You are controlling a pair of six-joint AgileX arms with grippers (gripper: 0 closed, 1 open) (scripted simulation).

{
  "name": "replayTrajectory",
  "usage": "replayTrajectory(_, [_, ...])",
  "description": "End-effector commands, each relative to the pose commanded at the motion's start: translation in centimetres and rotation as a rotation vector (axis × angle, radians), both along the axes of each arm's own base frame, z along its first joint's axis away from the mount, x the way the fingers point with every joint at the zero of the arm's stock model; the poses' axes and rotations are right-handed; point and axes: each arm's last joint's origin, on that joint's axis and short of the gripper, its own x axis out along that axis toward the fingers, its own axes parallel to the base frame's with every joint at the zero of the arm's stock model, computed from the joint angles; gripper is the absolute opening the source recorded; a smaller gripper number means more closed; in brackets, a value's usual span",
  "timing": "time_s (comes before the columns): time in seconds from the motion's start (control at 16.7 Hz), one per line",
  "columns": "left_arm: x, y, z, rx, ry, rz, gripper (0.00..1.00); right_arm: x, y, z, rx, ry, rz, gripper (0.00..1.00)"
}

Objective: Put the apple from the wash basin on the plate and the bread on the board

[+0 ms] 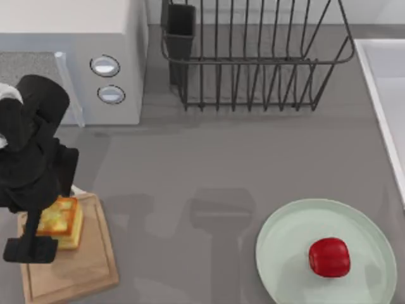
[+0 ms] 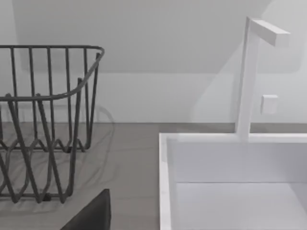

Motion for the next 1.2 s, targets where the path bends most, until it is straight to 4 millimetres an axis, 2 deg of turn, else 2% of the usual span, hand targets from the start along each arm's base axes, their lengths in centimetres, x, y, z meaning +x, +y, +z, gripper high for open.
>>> replayTrajectory(0.24, [-2.3, 1.3, 2.0, -0.012, -0.186, -0.178, 1.0, 0.0, 0.0, 0.0, 0.0, 0.0, 0.0, 1.0])
replayTrajectory(0.54, [-7.5, 3.6, 4.6, 0.12, -0.587, -0.566, 1.0, 0.0, 0.0, 0.0, 0.0, 0.0, 0.0, 1.0])
replayTrajectory(0.72, [-10.9, 4.7, 5.1, 0.343, -0.847, -0.81, 1.0, 0.0, 0.0, 0.0, 0.0, 0.0, 0.0, 1.0])
replayTrajectory(0.9, [-13.6, 5.5, 4.4, 0.646, -1.049, -0.987, 1.0, 0.0, 0.0, 0.0, 0.0, 0.0, 0.0, 1.0])
replayTrajectory(1.2, [-15.5, 6.2, 2.2, 1.082, -1.189, -1.102, 1.0, 0.0, 0.0, 0.0, 0.0, 0.0, 0.0, 1.0])
